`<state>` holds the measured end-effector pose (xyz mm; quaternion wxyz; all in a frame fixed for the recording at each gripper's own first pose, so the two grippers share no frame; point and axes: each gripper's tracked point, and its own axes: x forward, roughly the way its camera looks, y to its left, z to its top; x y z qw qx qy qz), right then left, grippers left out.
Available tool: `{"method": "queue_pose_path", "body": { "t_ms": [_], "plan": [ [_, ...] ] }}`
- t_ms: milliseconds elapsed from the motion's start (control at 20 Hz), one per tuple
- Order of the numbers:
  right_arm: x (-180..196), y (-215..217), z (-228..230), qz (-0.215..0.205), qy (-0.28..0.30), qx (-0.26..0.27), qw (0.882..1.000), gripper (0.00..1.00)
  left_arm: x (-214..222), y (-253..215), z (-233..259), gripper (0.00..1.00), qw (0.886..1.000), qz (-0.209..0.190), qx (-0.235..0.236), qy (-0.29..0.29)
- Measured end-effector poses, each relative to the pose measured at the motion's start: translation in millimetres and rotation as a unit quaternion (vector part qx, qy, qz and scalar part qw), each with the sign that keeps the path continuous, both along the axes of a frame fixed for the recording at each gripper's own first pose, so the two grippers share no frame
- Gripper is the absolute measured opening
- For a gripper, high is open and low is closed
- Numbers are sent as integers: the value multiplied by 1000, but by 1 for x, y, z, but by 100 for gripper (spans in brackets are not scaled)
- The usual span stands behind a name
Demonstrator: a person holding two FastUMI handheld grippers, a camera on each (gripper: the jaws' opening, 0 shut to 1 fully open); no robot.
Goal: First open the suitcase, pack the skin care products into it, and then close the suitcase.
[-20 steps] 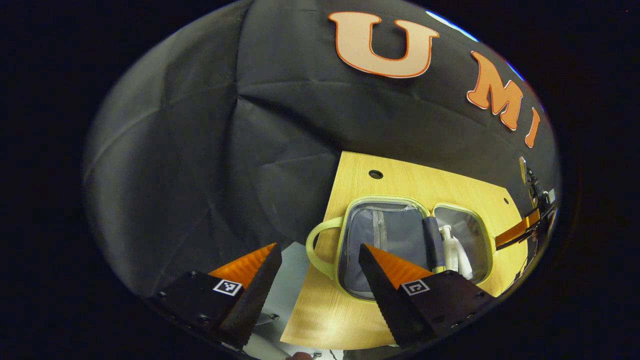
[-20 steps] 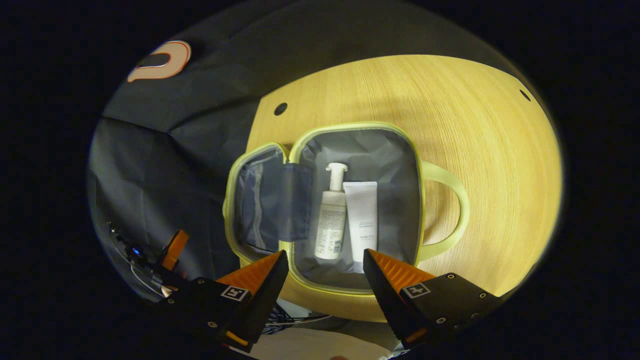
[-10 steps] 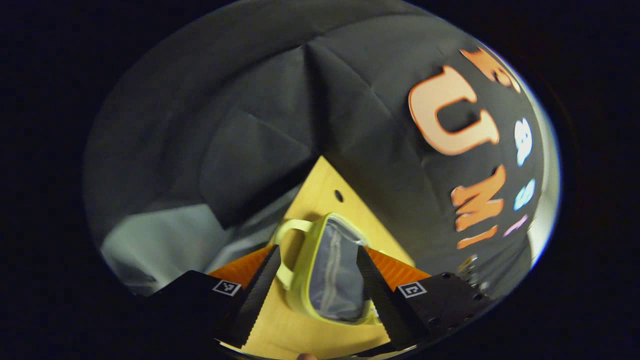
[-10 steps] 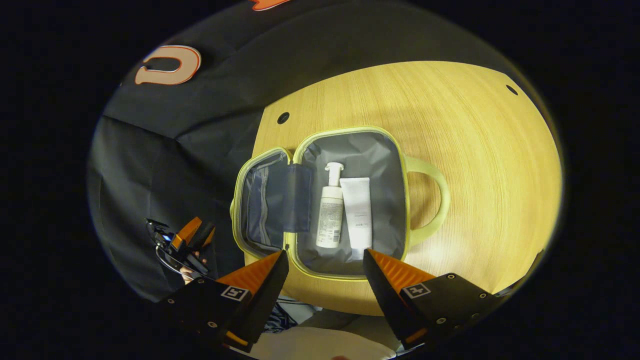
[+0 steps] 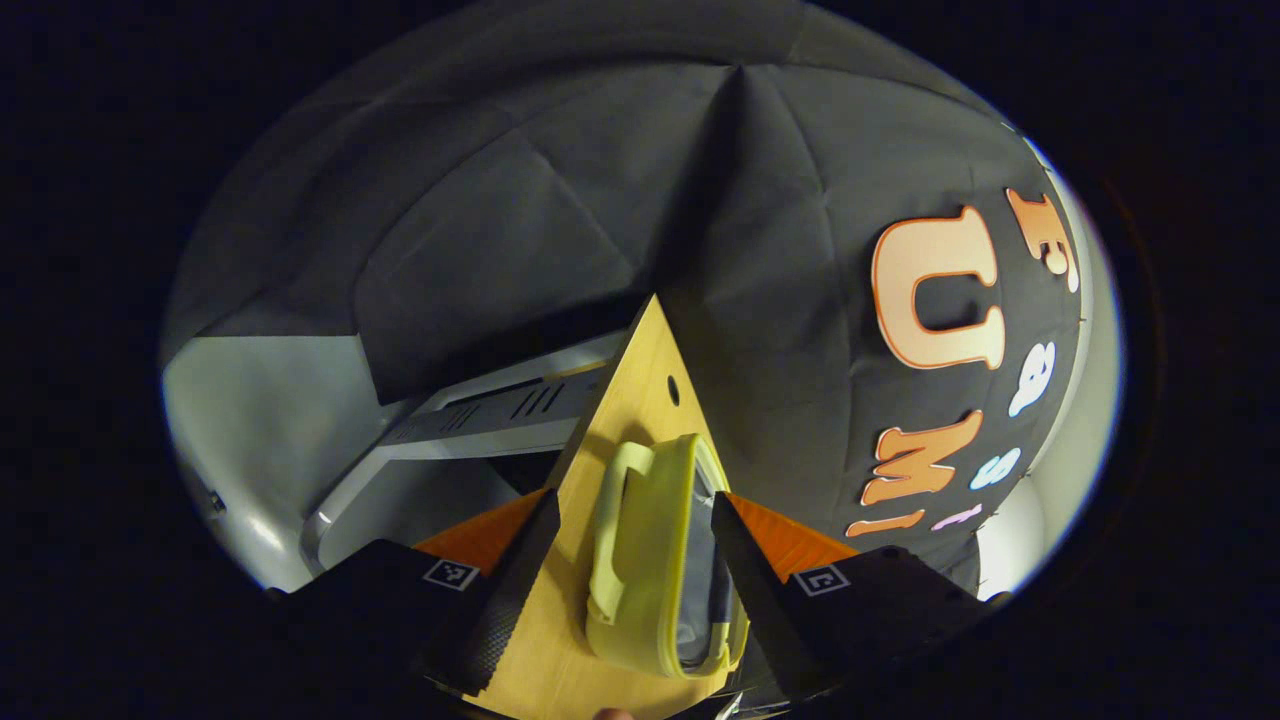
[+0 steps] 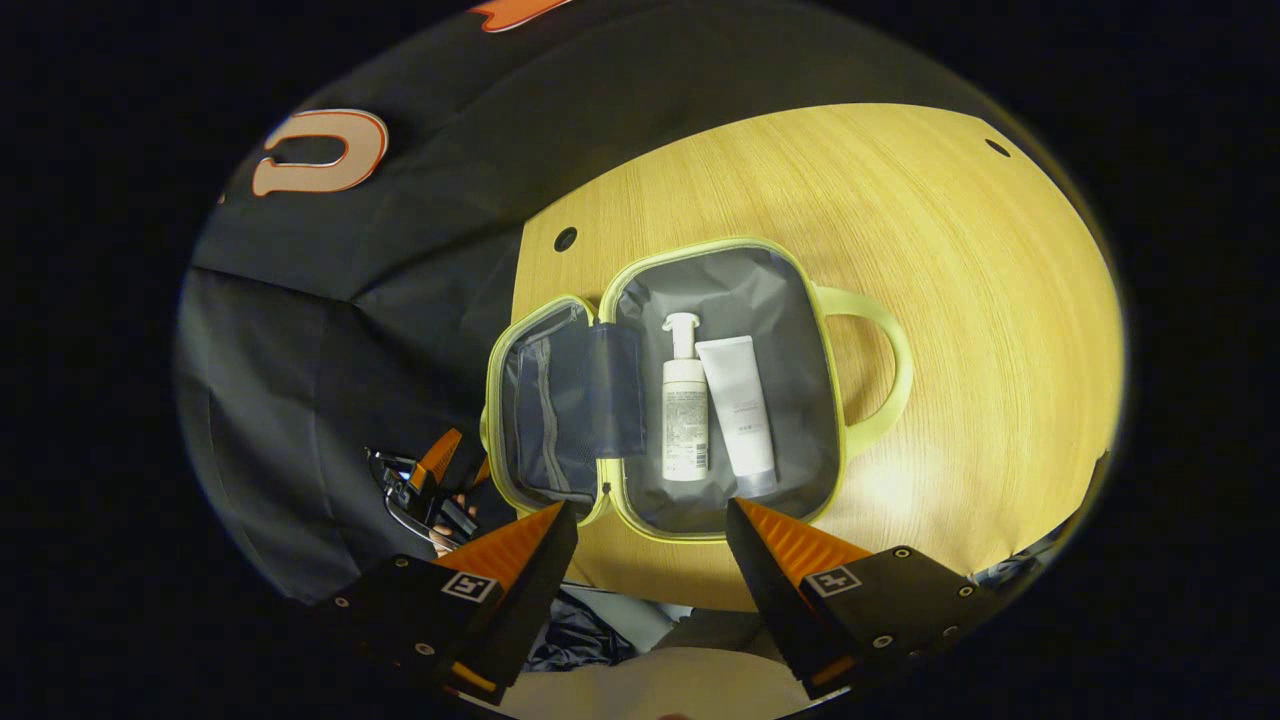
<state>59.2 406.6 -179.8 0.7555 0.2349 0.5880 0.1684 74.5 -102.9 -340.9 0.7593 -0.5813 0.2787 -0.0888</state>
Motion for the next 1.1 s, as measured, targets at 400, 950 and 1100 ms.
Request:
{"method": "queue_pose_path", "body": {
  "t_ms": [400, 950, 1100],
  "plan": [
    [2, -4, 2, -13, 0, 4, 1000, 96, 15, -10, -30, 53, 1000, -4, -1, 29],
    [2, -11, 1, -4, -17, 14, 1000, 96, 5, -13, 32, 10, 981, -17, 180, 71],
    [5, -26, 3, -8, -33, 23, 999, 96, 8, -22, 85, 9, 973, -17, 224, 60]
  ]
}}
